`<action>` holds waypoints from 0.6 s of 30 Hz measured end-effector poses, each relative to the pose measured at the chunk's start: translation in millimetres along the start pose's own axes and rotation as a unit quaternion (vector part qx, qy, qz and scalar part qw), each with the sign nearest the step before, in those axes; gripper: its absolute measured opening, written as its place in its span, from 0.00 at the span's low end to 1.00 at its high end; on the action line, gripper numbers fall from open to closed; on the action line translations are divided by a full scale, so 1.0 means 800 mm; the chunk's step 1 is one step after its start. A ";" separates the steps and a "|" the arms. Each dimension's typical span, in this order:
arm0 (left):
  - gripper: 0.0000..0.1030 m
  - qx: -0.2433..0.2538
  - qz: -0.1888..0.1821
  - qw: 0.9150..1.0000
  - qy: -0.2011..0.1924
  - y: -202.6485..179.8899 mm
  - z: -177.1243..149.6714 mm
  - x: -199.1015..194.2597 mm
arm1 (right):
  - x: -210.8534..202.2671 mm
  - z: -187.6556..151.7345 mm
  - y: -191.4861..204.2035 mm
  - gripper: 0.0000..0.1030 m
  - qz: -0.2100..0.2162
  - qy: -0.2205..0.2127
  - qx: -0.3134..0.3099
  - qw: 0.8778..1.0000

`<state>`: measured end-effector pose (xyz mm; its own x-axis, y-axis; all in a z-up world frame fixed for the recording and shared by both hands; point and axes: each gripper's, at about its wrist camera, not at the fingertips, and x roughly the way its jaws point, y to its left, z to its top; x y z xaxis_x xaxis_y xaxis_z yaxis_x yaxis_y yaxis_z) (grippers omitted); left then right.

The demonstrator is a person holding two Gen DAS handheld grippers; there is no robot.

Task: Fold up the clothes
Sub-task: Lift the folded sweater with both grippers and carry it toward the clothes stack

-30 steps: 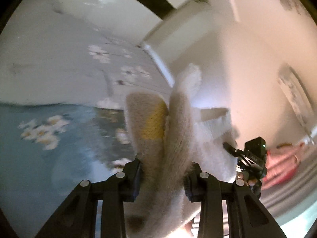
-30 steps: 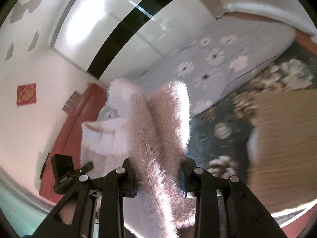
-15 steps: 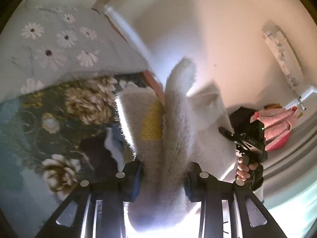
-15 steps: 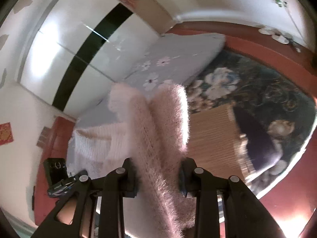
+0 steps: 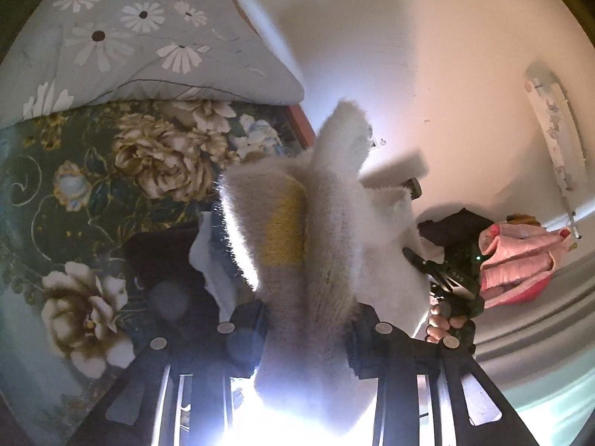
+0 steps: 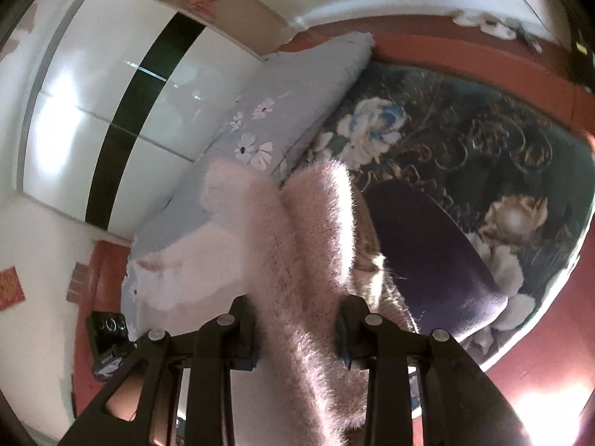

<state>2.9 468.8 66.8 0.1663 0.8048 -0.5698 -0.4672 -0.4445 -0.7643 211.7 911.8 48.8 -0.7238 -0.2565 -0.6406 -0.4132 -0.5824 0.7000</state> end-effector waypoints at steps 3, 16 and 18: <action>0.39 0.011 0.014 1.000 0.008 0.006 -0.001 0.011 | 0.009 0.000 -0.017 0.33 0.006 -0.003 0.018 1.000; 0.44 -0.012 0.018 1.000 0.021 0.020 -0.001 0.018 | 0.018 0.000 -0.021 0.41 -0.012 -0.006 0.033 0.999; 0.44 -0.013 0.014 1.000 0.021 0.017 -0.001 0.014 | 0.015 0.000 -0.016 0.43 -0.027 -0.005 0.027 0.999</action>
<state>-1.1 471.7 49.5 0.1906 0.7743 -0.6035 -0.4504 -0.4772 -0.7546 208.1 916.0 32.2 -0.7056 -0.2183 -0.6741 -0.4797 -0.5531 0.6812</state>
